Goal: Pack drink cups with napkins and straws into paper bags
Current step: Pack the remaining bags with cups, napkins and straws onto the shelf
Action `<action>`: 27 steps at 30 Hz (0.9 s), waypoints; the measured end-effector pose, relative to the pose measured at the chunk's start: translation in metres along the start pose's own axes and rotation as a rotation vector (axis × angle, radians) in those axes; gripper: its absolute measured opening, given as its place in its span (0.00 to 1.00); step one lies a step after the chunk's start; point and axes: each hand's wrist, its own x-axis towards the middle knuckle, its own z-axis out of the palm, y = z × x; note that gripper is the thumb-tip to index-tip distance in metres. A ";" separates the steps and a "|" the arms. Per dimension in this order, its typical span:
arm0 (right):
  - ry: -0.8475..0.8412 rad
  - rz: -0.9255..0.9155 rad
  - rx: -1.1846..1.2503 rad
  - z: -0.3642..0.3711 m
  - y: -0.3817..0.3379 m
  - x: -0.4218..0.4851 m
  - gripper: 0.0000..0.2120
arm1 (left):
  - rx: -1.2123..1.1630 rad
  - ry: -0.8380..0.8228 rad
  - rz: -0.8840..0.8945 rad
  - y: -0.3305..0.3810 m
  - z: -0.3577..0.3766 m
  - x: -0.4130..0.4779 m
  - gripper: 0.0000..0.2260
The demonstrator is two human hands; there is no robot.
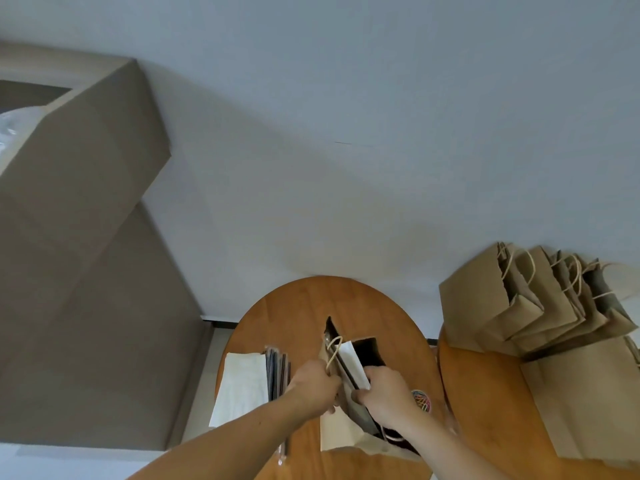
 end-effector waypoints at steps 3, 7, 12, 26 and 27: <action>-0.044 0.085 0.005 0.011 0.003 0.018 0.05 | -0.040 0.027 -0.001 -0.008 0.004 0.000 0.10; -0.136 0.222 0.072 0.023 0.010 0.041 0.03 | -0.067 0.048 -0.007 -0.016 0.001 -0.002 0.11; -0.201 0.349 0.164 0.034 0.017 0.060 0.06 | -0.073 0.027 -0.063 -0.023 0.005 -0.002 0.10; -0.061 0.194 -0.157 0.033 0.013 0.056 0.14 | -0.068 -0.020 0.023 -0.019 0.008 0.005 0.07; -0.072 0.168 -0.192 0.026 0.009 0.050 0.13 | -0.052 -0.028 0.027 -0.017 0.009 0.005 0.07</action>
